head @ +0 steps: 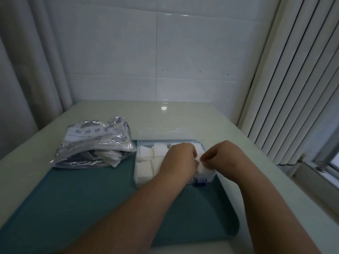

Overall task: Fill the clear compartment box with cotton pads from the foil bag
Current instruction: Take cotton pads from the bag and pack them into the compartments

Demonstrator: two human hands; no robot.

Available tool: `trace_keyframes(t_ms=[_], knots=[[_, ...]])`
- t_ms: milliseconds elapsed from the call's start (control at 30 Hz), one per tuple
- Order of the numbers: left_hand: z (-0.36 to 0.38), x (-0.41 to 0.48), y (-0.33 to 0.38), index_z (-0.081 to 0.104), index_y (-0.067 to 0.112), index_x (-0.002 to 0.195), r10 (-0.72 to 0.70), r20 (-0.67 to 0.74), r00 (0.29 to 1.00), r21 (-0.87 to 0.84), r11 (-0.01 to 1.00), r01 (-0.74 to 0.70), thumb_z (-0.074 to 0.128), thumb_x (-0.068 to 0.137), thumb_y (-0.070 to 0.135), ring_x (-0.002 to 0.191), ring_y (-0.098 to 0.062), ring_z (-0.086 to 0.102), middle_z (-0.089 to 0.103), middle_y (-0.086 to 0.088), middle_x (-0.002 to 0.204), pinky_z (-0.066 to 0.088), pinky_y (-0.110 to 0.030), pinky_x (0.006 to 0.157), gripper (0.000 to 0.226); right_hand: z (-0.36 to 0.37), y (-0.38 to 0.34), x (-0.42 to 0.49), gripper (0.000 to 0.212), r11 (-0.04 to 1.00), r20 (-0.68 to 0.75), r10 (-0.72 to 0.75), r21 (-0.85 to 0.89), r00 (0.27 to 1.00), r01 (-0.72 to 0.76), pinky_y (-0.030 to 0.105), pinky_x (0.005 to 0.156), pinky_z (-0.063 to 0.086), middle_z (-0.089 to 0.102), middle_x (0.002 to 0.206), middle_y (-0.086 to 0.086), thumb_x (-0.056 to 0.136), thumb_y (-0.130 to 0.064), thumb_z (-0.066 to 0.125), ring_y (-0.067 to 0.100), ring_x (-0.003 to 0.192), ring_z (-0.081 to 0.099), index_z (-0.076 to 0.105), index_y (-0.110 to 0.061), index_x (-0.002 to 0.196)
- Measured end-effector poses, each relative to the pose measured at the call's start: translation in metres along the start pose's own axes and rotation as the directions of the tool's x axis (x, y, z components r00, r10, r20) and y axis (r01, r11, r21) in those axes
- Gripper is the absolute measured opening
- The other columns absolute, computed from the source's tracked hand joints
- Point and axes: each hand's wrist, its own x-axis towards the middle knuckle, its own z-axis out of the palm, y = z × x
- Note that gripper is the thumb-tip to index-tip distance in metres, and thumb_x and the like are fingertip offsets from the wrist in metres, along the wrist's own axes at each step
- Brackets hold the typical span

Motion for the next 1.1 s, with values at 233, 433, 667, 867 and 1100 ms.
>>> trace_keyframes(t_ms=[233, 433, 667, 867, 1100], knots=[[-0.004, -0.003, -0.011, 0.072, 0.019, 0.108, 0.053, 0.096, 0.994, -0.019, 0.998, -0.052, 0.074, 0.082, 0.032, 0.103, -0.017, 0.063, 0.069, -0.001, 0.114, 0.051, -0.034, 0.094, 0.029, -0.007, -0.009, -0.012, 0.031, 0.990, 0.098, -0.010, -0.141, 0.995, 0.023, 0.024, 0.092, 0.044, 0.062, 0.125, 0.007, 0.095, -0.012, 0.056, 0.021, 0.111, 0.058, 0.067, -0.017, 0.123], [-0.007, 0.000, -0.013, 0.069, 0.019, 0.120, 0.073, 0.117, 0.991, -0.004, 0.997, -0.073, 0.076, 0.080, 0.033, 0.104, -0.015, 0.062, 0.067, 0.002, 0.117, 0.050, -0.033, 0.095, 0.043, -0.004, -0.011, -0.012, 0.034, 0.983, 0.103, -0.024, -0.181, 0.994, 0.042, 0.025, 0.093, 0.045, 0.063, 0.123, 0.003, 0.094, -0.016, 0.059, 0.019, 0.107, 0.059, 0.065, -0.023, 0.127], [-0.009, -0.003, -0.021, 0.070, 0.019, 0.118, 0.074, 0.114, 0.991, -0.001, 0.997, -0.075, 0.077, 0.080, 0.031, 0.103, -0.015, 0.062, 0.069, 0.002, 0.115, 0.051, -0.033, 0.094, 0.041, 0.004, -0.008, -0.006, 0.026, 0.994, 0.058, -0.042, -0.102, 0.997, 0.048, 0.025, 0.090, 0.049, 0.070, 0.112, 0.000, 0.089, -0.014, 0.064, 0.018, 0.099, 0.063, 0.074, -0.025, 0.110], [-0.009, -0.004, -0.019, 0.072, 0.021, 0.113, 0.046, 0.055, 0.997, 0.009, 0.999, -0.046, 0.079, 0.076, 0.036, 0.105, -0.015, 0.062, 0.069, 0.003, 0.114, 0.051, -0.030, 0.092, 0.041, 0.004, -0.010, 0.000, 0.025, 0.993, 0.030, -0.039, -0.106, 0.999, 0.042, 0.028, 0.093, 0.049, 0.069, 0.113, 0.000, 0.090, -0.015, 0.061, 0.019, 0.101, 0.062, 0.075, -0.027, 0.106], [-0.015, -0.007, -0.022, 0.072, 0.022, 0.114, 0.065, 0.005, 0.998, -0.065, 0.996, -0.065, 0.073, 0.083, 0.029, 0.109, -0.014, 0.061, 0.068, 0.004, 0.118, 0.048, -0.028, 0.094, 0.032, 0.000, -0.012, 0.001, 0.018, 0.998, -0.030, -0.051, -0.041, 0.998, 0.050, 0.032, 0.092, 0.052, 0.070, 0.107, 0.001, 0.090, -0.016, 0.062, 0.018, 0.097, 0.063, 0.076, -0.022, 0.102]])
